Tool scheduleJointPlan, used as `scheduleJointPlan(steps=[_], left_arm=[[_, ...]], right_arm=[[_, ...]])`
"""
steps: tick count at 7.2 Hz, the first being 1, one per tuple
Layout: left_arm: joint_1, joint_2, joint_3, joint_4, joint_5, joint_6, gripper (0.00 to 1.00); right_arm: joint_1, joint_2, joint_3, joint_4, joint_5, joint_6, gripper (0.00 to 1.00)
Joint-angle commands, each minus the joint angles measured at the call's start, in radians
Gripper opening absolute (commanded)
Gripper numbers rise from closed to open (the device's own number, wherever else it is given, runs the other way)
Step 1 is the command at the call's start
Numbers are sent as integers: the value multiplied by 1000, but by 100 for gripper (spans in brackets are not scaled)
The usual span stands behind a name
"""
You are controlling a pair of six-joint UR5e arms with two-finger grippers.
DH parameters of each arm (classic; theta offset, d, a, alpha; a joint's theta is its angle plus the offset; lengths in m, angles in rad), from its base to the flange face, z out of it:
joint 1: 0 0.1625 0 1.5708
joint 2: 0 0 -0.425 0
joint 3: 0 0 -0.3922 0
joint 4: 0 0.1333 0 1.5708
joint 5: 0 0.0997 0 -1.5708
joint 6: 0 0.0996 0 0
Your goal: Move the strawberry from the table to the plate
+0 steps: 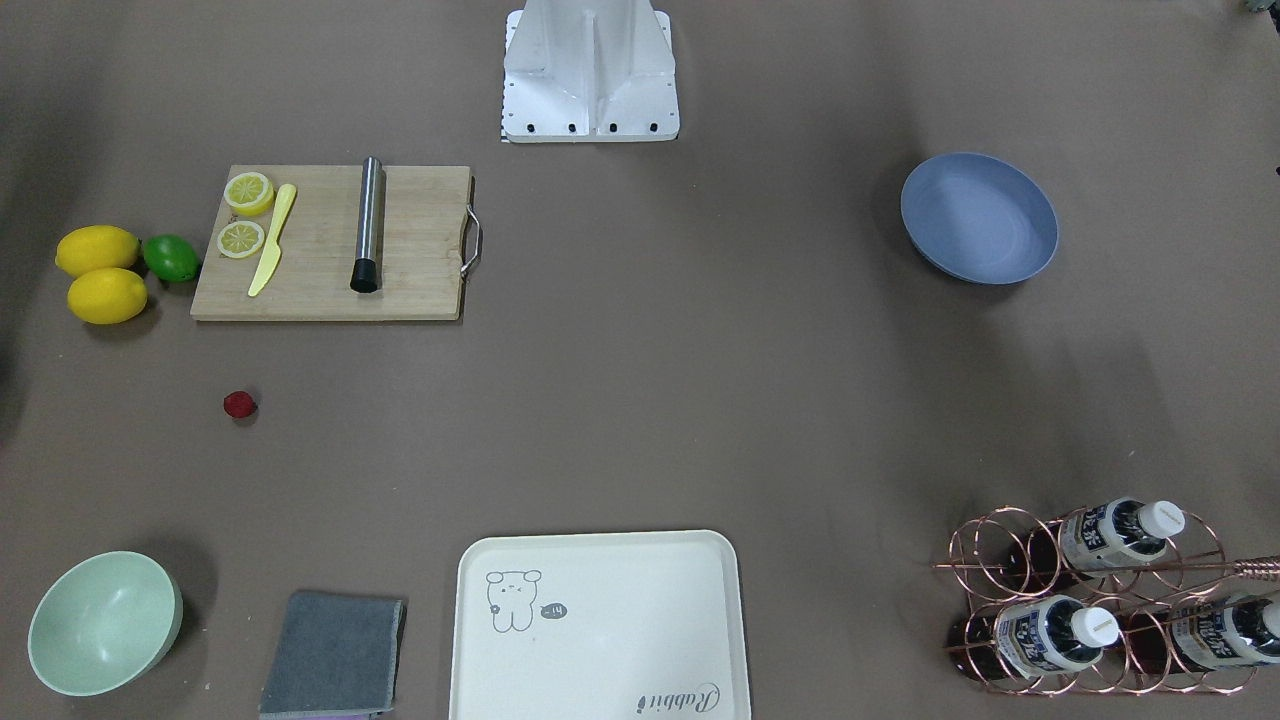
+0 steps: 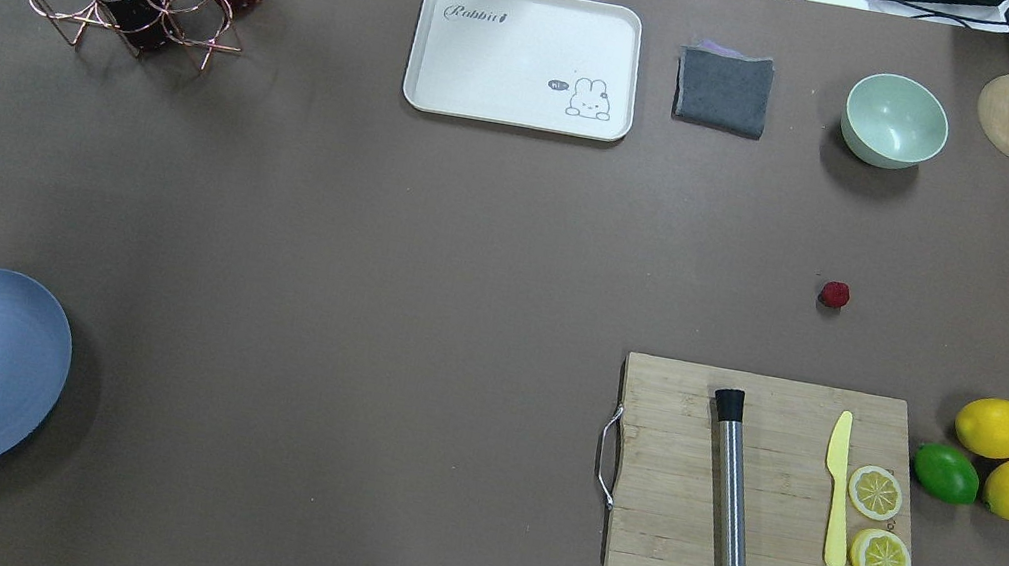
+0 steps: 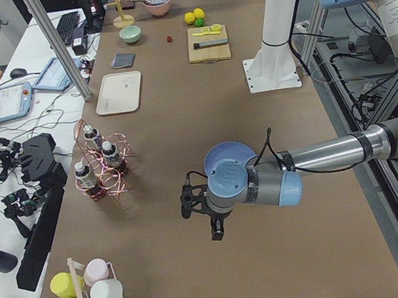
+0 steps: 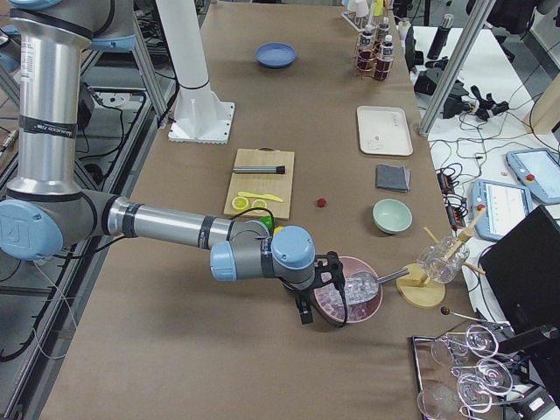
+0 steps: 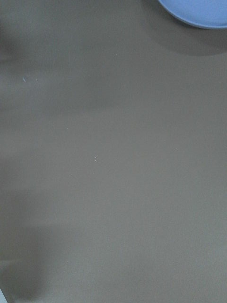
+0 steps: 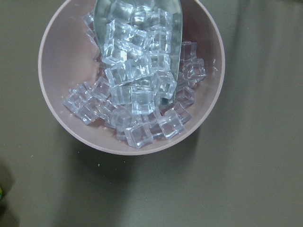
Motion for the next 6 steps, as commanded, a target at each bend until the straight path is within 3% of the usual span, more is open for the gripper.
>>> scheduleJointPlan(steps=[1,6], left_arm=[[29,-2,-2,-29,-10,-40,98],[100,-74,42,-25,-2,-80,97]], right_arm=[[1,0,-3,0,-1,0,100],[-1,-8,16,3,0,43,100]])
